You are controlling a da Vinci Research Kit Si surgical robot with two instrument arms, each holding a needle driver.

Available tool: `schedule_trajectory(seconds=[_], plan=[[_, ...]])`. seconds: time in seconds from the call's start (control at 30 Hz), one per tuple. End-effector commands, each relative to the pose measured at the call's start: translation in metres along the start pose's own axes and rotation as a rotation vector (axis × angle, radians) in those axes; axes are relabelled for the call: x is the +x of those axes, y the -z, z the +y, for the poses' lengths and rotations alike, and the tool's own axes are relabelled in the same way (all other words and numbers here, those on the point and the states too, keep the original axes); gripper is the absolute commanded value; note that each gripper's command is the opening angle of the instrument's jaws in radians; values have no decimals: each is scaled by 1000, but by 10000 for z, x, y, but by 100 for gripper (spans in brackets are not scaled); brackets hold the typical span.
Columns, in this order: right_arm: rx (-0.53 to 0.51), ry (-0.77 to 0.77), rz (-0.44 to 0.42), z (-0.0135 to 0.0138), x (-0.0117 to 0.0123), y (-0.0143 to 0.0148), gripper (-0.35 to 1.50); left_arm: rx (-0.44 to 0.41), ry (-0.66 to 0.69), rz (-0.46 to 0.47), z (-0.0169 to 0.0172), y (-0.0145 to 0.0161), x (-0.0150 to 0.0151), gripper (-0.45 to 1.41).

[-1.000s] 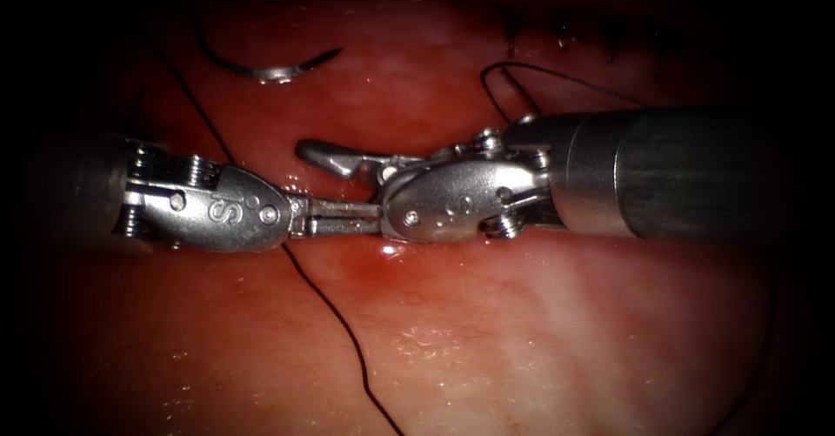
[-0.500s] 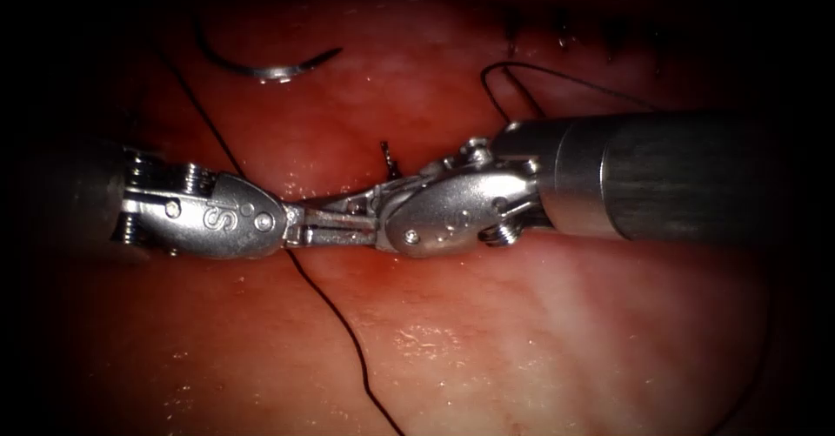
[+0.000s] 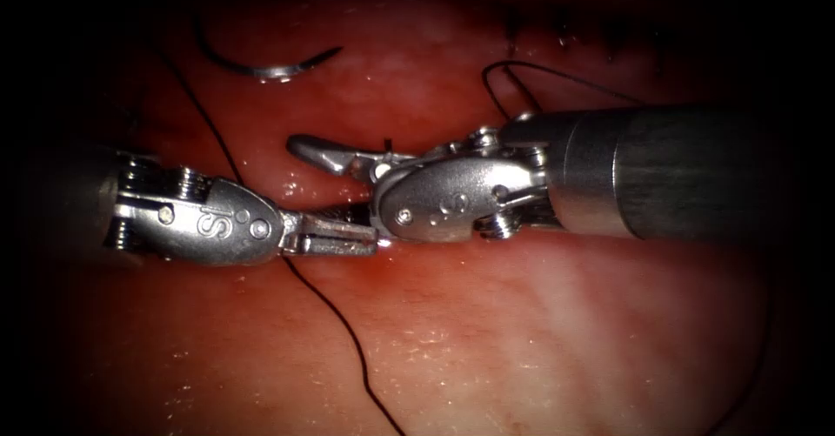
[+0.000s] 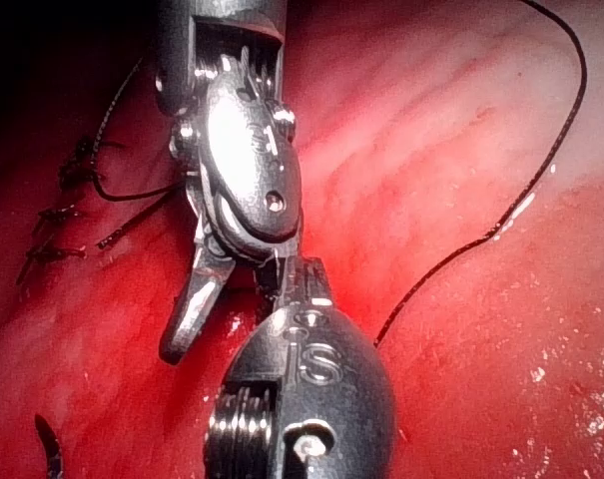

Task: Wound Closure

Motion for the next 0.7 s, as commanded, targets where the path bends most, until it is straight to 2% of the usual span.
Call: schedule_trajectory(seconds=[0.03, 0.23, 0.33, 0.6, 0.7], plan=[[-15, -8, 4, 6, 0, 6, 142, 10, 0, -4, 1, -2, 0, -45], [-49, -31, 19, 20, 7, 34, 142, 49, 11, 28, 4, 28, 8, -45], [-66, -35, -14, 23, 9, 44, 142, 65, 25, 20, 13, 40, 3, -45], [-113, -126, -111, 33, 10, 72, 138, 108, 129, -15, 35, 69, -35, -45], [-139, -242, -148, 32, 11, 79, 138, 111, 178, -30, 36, 76, -53, -43]])
